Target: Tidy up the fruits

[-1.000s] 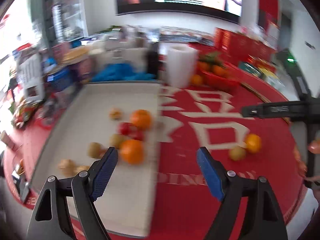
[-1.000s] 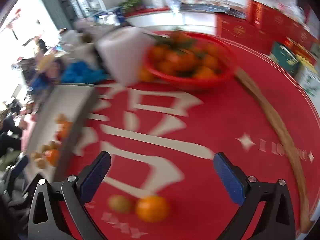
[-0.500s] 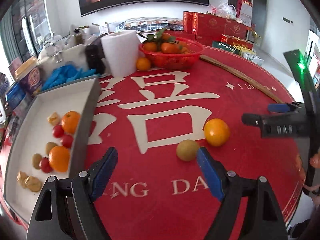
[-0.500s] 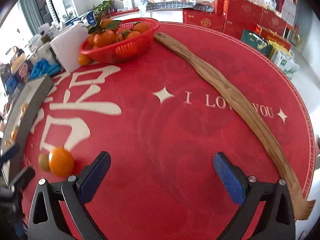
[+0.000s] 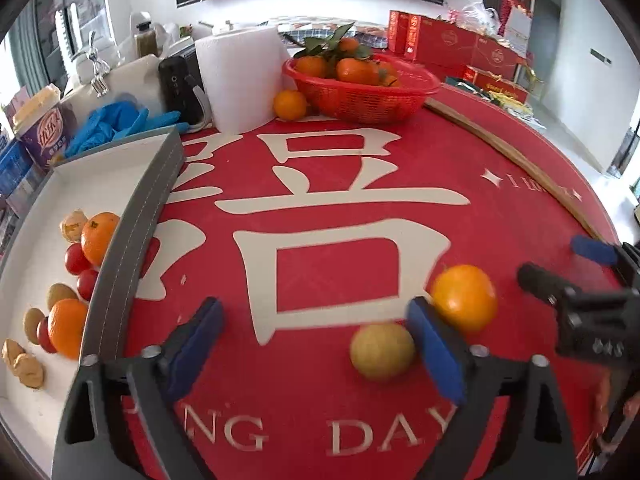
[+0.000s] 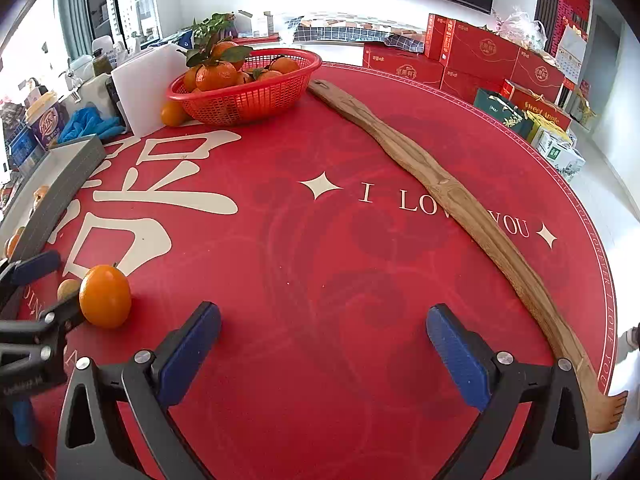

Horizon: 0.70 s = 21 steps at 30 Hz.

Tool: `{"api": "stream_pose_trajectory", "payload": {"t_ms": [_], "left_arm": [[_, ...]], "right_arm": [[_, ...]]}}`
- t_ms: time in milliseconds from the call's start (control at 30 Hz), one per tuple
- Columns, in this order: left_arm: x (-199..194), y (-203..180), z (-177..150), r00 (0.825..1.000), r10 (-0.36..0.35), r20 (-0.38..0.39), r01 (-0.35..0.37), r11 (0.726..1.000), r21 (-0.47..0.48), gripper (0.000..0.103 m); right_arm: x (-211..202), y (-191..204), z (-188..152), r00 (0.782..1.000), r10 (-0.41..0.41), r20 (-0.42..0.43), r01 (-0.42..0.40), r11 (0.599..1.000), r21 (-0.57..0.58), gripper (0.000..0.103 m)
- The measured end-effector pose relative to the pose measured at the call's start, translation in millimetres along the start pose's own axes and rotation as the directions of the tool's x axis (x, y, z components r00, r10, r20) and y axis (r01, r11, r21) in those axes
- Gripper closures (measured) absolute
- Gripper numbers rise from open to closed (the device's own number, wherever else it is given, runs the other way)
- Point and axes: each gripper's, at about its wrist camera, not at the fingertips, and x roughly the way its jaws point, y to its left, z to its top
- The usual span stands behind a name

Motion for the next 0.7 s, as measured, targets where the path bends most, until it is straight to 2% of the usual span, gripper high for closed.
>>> {"api": "stream_pose_trajectory", "payload": {"t_ms": [33, 700], "left_arm": [[3.2, 0.2, 2.2, 1.0, 0.002, -0.009, -0.002, 1.0, -0.005, 0.0], [6.7, 0.2, 5.7, 1.0, 0.004, -0.006, -0.004, 1.0, -0.008, 0.0]], "right_arm": [[0.4, 0.1, 0.2, 1.0, 0.0, 0.0, 0.0, 1.0, 0.0, 0.0], [-0.4, -1.2, -1.0, 1.0, 0.001, 0.001, -0.001, 1.0, -0.001, 0.0]]}}
